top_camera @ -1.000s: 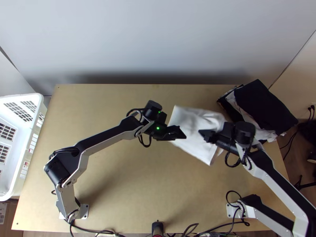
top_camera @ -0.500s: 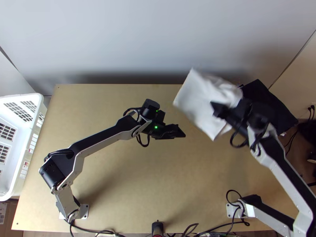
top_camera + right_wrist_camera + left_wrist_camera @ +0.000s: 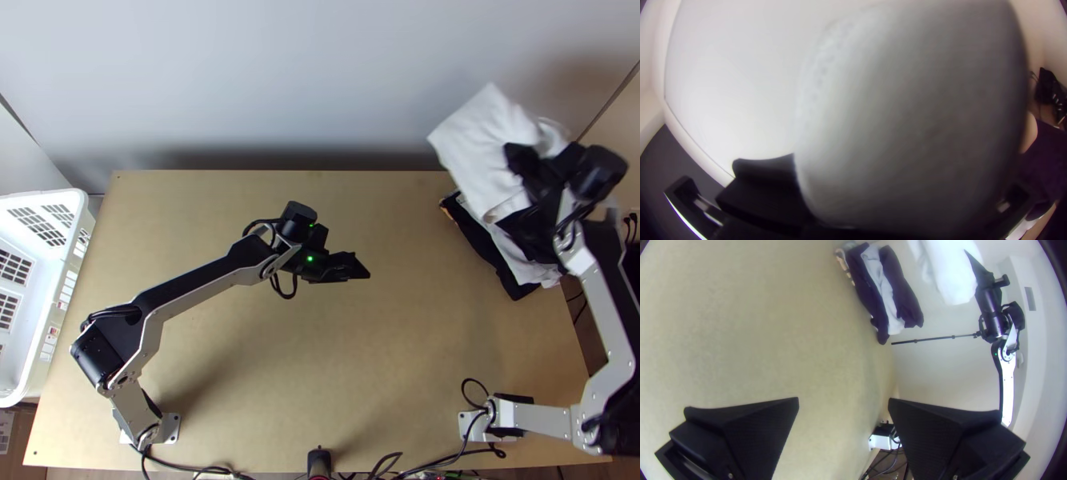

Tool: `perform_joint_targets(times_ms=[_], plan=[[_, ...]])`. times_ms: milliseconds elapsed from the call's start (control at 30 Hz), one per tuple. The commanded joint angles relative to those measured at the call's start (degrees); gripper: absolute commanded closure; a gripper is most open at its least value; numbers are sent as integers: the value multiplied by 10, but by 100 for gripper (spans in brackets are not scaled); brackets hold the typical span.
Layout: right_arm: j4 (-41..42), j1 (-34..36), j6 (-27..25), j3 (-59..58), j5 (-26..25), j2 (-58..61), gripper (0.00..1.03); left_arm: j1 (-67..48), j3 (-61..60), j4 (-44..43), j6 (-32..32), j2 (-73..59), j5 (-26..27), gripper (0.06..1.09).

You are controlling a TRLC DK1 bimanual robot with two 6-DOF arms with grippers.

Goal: Fold the t-shirt

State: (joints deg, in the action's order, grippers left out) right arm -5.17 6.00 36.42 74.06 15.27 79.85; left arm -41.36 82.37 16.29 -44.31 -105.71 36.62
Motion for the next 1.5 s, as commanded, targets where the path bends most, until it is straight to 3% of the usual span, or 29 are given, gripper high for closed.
perform_joint_targets(times_ms=[0, 233, 433, 633, 867, 1467], plan=[[-67, 91, 20, 84, 36, 58, 100, 7, -12, -4, 3, 4, 0, 11], [-153, 159, 28, 122, 95, 72, 100, 12, -14, -7, 4, 8, 0, 11], [-176, 236, 37, 115, 260, 56, 100, 12, -15, -12, 4, 8, 1, 11], [-194, 292, 43, 105, 329, 68, 100, 11, -15, -14, 4, 5, 1, 11], [-191, 299, 50, 91, 349, 106, 100, 10, -14, -16, 3, 3, 1, 11], [-132, 312, 60, 75, 340, 191, 100, 20, -12, -20, -3, 3, 0, 11]])
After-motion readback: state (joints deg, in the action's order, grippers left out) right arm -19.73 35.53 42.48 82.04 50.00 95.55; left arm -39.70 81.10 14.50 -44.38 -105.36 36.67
